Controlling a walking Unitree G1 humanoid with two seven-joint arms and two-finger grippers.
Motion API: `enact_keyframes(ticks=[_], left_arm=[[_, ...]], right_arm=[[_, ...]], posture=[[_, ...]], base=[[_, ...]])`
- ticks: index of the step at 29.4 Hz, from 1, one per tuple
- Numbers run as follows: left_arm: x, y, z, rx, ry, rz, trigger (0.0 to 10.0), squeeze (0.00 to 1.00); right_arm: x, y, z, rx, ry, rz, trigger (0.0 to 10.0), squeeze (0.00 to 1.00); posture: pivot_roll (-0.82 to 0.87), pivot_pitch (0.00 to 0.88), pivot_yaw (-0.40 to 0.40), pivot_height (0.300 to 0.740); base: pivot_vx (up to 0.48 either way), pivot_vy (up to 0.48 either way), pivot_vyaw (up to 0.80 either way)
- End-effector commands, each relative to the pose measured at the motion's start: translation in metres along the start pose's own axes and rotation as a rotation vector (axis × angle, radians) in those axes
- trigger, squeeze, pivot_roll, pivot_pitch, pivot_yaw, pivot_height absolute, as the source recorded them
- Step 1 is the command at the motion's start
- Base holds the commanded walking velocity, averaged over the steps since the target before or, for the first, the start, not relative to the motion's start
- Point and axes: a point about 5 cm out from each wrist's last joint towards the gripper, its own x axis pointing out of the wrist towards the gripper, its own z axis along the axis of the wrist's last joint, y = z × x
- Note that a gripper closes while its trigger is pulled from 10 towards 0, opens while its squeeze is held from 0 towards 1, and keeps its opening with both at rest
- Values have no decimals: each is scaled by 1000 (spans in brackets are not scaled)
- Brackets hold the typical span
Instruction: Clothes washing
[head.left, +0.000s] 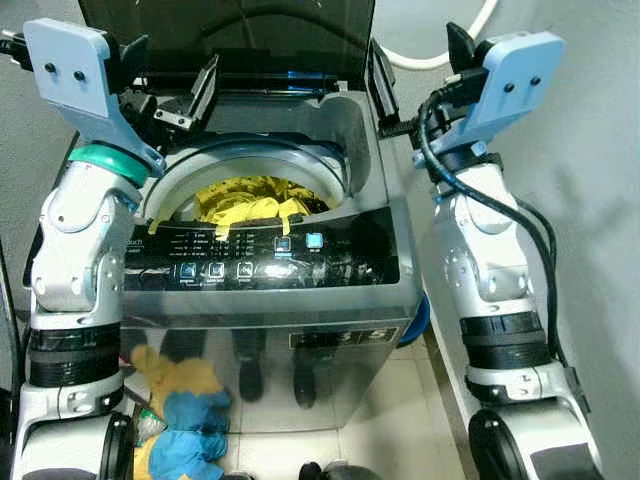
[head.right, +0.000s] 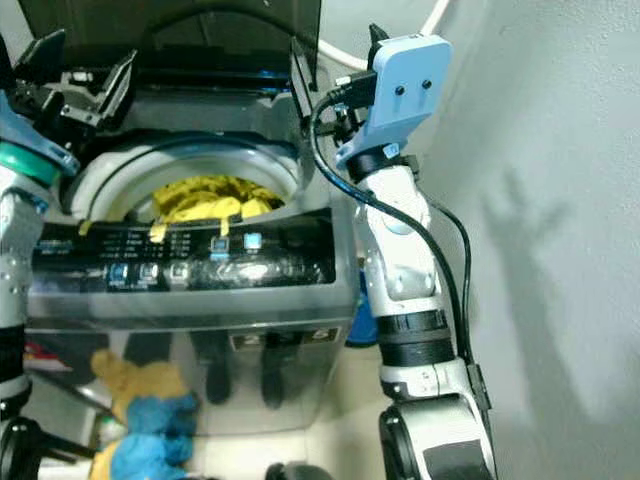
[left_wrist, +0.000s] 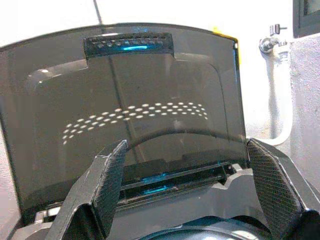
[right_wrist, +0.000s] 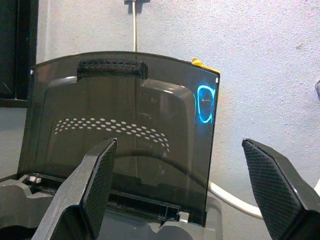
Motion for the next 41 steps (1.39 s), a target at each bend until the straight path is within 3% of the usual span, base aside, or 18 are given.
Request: enact_keyframes(ticks=[1, 32, 41], left_arm=[[-1, 1, -1, 14, 5, 8, 10000, 0], [3, 4, 0, 20, 2, 22, 10000, 0], [3, 5, 0, 22, 1, 21, 10000, 0]], right_arm=[[-1, 0, -3, -6, 16, -2, 10000, 0], [-1, -4, -3, -13, 18, -19, 10000, 0], [-1, -3, -1, 7, 4, -27, 10000, 0]], posture=[[98, 9, -6, 740], [97, 18, 5, 740], [95, 17, 9, 740]], base=[[0, 0, 800], [0, 0, 791], [0, 0, 254]])
